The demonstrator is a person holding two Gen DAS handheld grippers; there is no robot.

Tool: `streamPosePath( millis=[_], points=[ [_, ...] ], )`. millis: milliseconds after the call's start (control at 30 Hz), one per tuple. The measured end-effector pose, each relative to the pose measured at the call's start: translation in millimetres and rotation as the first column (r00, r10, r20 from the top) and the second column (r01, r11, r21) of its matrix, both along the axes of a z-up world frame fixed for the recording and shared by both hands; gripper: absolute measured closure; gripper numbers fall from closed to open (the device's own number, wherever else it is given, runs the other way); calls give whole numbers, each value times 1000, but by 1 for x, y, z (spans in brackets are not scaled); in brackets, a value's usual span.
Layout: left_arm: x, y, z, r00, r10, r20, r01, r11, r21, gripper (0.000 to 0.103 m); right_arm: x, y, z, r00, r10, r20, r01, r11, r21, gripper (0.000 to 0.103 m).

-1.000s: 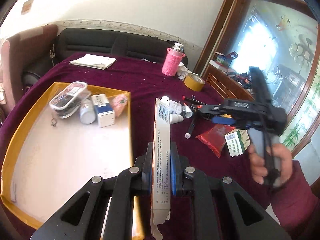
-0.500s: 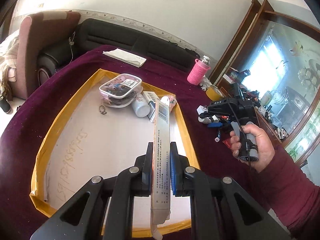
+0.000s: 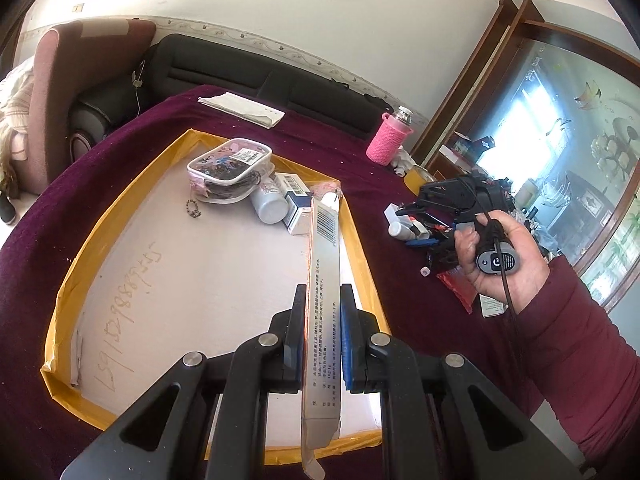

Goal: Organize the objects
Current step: 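Grasp the small white bottle with right while left carries the long white box toward the tray, then lower the long box into the tray and open left while right drops the white bottle there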

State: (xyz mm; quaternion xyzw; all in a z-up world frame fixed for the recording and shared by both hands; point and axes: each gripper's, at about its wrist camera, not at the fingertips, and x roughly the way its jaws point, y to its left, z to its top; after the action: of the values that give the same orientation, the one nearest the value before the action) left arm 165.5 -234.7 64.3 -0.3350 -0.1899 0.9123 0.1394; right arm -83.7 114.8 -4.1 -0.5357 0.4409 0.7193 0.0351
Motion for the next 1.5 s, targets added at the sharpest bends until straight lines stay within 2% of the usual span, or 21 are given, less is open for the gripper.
streamPosePath(
  millis=[167, 300, 467, 667, 800, 967, 1100, 1167, 1367, 1500],
  points=[
    [7, 0, 5, 1000, 5, -9, -5, 1000, 0, 92, -5, -19, 9, 998, 52, 21, -55, 981, 185, 61],
    [16, -5, 10, 1000, 19, -19, -20, 1000, -9, 92, 1, -26, 9, 994, 108, 1, -104, 961, 257, 70],
    [23, -13, 11, 999, 44, -9, -44, 999, -10, 92, 8, -27, 10, 977, 209, -38, -188, 936, 299, 77],
    [23, -14, 8, 998, 65, 13, -65, 998, -9, 92, 41, -16, 11, 948, 291, -124, -263, 943, 206, 79],
    [15, -22, 11, 995, 87, 41, -87, 996, -10, 92, 58, -13, 15, 926, 322, -195, -312, 947, 81, 79],
    [-18, -40, 24, 989, 138, 58, -131, 986, -98, 92, 70, -41, 40, 867, 405, -290, -418, 908, 18, 79],
    [-55, -54, 23, 982, 168, 88, -151, 973, -173, 92, 70, -76, 54, 812, 488, -321, -504, 863, 38, 79],
    [-72, -63, 23, 980, 176, 97, -156, 970, -186, 92, 72, -92, 58, 787, 524, -325, -539, 841, 49, 79],
    [-126, -79, 8, 975, 168, 146, -134, 966, -221, 92, 66, -154, 52, 700, 653, -291, -669, 741, 56, 79],
    [-152, -86, -13, 966, 159, 204, -118, 973, -200, 92, 48, -201, 33, 660, 717, -226, -726, 686, 57, 79]
  ],
)
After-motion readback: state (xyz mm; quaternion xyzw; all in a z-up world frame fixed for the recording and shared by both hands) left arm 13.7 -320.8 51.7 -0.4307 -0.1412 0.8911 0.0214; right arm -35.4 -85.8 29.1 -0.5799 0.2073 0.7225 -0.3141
